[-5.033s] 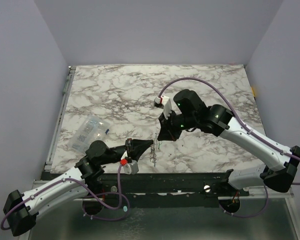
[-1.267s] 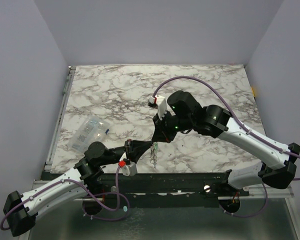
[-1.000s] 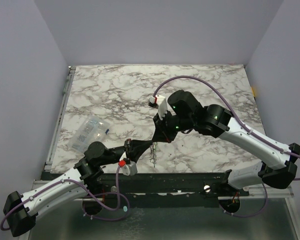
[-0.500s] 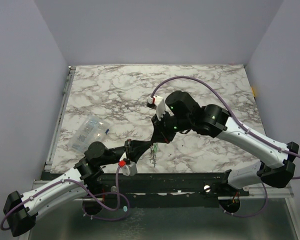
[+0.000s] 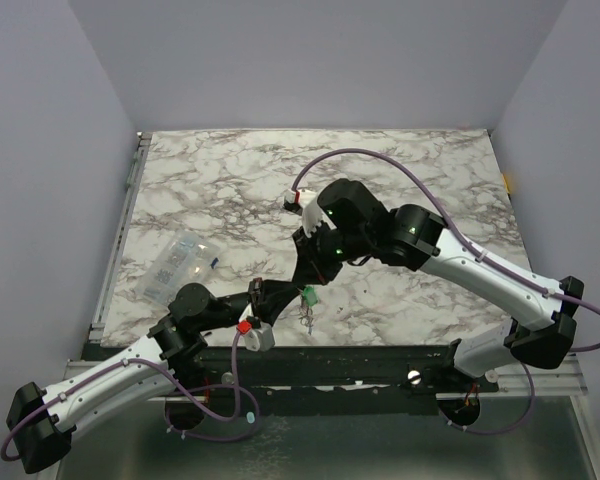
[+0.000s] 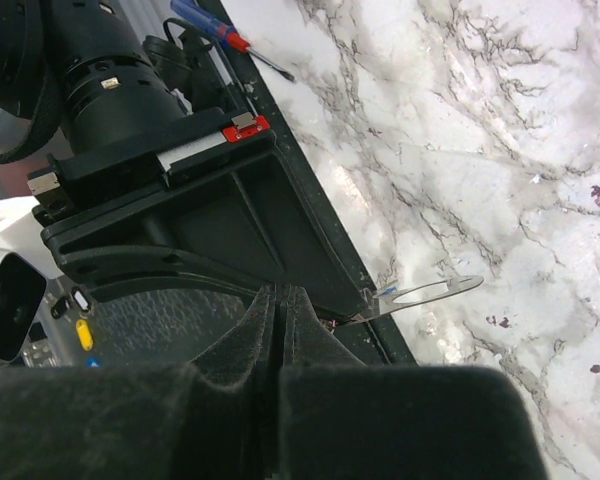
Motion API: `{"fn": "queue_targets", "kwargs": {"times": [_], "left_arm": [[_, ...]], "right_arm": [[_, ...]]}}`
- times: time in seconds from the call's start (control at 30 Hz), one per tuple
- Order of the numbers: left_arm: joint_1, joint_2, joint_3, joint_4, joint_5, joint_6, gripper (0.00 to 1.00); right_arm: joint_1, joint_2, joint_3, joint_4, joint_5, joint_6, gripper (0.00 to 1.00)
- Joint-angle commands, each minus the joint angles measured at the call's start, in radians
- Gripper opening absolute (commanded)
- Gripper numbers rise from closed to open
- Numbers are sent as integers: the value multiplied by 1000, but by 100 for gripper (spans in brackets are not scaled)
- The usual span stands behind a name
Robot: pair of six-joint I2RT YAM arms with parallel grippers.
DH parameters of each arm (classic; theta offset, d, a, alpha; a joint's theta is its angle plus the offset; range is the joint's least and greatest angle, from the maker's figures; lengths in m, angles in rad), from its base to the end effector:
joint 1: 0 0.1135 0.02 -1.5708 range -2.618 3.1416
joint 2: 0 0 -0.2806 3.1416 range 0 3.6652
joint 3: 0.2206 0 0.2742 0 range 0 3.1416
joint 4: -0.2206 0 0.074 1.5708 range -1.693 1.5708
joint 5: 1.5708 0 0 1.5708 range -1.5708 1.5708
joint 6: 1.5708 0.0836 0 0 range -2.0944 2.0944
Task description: Put the keys on the keyring
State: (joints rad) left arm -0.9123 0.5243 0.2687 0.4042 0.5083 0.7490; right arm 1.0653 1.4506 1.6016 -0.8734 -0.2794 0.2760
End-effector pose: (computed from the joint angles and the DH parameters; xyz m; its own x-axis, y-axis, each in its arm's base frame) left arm 0.0881 -0.1803 0.2661 0.7374 0.0190 -0.6752 0.6600 0.1924 0.7262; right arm 0.1530 0.3241 0.3896 -0.5645 -0.4791 -0.6721 -0.8183 0.4313 0.3799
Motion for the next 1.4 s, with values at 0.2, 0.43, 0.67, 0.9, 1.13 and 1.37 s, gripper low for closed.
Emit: {"fn": "queue_targets", "kwargs": {"times": [0.2,0.43,0.67,0.9,1.13,1.37], "left_arm": [[-5,-24,-9,40,-3,-2,0],[-5,-27,-10,41,-5,-3,0],[-6,-46,-15,41,-25,0,0],[-7,-59,-20,40,-39,1,0],[-6,-50,-17,40,-30,-4,0],[-5,-52,-20,40,-35,-6,0]], "right_arm": [[32,-3,-15,44,-38,146,1],[64,7,-45,102,-47,214,1],[72,-99,-99,198,237,248,9],[72,-324,-321,118,914,449,87],[-256,-318,-567,167,673,371,100],[-351,-108,-652,357,598,82,98]]}}
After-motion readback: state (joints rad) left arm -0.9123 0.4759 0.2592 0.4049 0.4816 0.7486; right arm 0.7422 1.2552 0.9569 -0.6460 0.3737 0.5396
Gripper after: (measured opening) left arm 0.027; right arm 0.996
